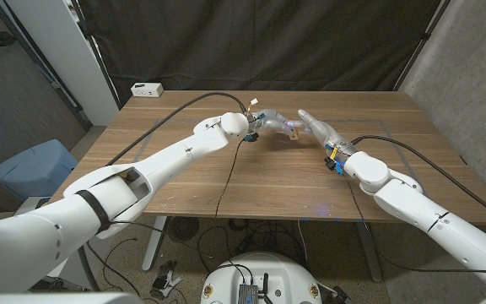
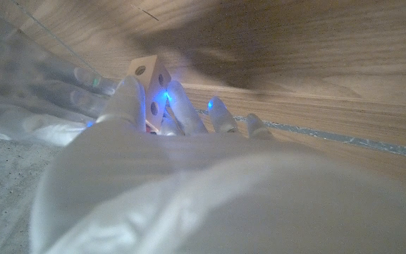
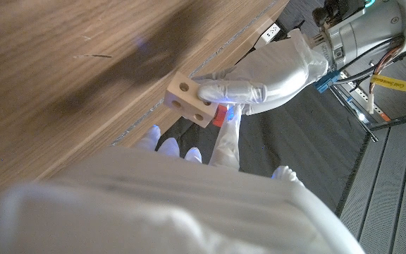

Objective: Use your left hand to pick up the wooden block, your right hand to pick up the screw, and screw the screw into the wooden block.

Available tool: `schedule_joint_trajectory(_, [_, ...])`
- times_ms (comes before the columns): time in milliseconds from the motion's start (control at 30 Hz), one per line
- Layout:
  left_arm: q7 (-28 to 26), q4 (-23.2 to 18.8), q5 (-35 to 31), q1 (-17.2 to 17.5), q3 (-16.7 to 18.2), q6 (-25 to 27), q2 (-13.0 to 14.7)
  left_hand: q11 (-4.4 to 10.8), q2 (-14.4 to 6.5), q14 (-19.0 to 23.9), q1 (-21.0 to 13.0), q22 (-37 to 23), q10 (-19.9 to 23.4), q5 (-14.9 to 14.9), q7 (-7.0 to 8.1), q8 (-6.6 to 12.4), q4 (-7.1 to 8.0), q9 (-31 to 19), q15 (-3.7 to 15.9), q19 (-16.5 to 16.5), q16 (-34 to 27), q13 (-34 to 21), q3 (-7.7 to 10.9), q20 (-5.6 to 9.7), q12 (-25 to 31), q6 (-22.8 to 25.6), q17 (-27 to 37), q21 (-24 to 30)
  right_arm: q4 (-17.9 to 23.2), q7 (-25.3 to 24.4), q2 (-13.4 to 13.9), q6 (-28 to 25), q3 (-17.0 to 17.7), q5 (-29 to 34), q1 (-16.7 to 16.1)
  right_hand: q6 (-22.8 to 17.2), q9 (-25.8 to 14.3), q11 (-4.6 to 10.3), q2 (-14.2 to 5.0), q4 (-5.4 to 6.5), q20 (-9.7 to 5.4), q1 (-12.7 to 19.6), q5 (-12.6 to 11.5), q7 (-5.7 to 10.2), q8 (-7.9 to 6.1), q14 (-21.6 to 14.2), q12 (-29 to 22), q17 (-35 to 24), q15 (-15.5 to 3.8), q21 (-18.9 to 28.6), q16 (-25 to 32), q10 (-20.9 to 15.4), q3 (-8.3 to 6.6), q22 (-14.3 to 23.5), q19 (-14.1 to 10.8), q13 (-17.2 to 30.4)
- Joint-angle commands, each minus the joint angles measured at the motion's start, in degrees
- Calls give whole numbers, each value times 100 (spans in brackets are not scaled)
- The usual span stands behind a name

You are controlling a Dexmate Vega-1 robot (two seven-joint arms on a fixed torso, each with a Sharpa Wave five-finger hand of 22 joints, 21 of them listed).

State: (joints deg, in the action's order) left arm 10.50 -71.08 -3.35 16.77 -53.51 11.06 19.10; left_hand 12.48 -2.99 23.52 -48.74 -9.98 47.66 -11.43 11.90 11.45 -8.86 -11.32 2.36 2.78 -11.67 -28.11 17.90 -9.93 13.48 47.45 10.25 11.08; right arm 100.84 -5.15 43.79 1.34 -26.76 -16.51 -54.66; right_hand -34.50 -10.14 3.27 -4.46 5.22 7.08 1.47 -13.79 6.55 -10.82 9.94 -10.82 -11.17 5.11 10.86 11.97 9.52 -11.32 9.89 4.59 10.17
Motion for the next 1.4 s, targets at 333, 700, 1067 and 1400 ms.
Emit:
schedule_joint_trajectory(333, [4, 49, 11, -15, -10, -4, -22, -16, -67, 42, -30, -22, 36, -30, -124, 19, 24, -12, 308, 7, -21, -31, 7, -31, -19, 151, 30, 19, -41, -126, 6, 112, 149, -11, -17, -59, -17, 8, -8, 36, -11, 67, -34, 15, -13, 639, -16, -20, 14, 30, -2, -42, -8, -2, -41, 10])
schedule_joint_trajectory(700, [25, 29, -22, -37, -34, 5, -13, -16, -66, 40, -22, -22, 36, -29, -129, 20, 29, -12, 307, 7, -21, -41, 4, -35, -22, 154, 31, 19, -208, -109, -1, 107, 182, -35, 63, -54, -17, 3, 0, 38, -6, 69, -35, 6, -8, 635, -15, -20, 20, 27, -4, -50, -3, -2, -40, 10])
schedule_joint_trajectory(1067, [21, -44, -50, -24, -33, 45, 28, -16, -67, 37, -13, -22, 31, -28, -129, 23, 34, -12, 309, 3, -21, -53, 1, -29, -29, 160, 33, 17, -429, -40, -50, 107, 124, -28, 205, -45, -17, -7, 18, 43, 1, 65, -35, 9, -3, 632, -13, -21, 21, 24, -5, -55, 9, -2, -40, 11])
schedule_joint_trajectory(1400, [40, -36, -78, -55, -47, 23, 19, -15, -67, 47, -16, -22, 36, -29, -132, 21, 31, -12, 310, 2, -24, -62, 2, -18, -30, 156, 32, 17, -578, -8, -97, 106, 64, -18, 289, -43, -17, 1, 26, 47, -3, 62, -35, 10, -1, 635, -10, -21, 24, 23, -7, -52, 15, -2, -40, 11])
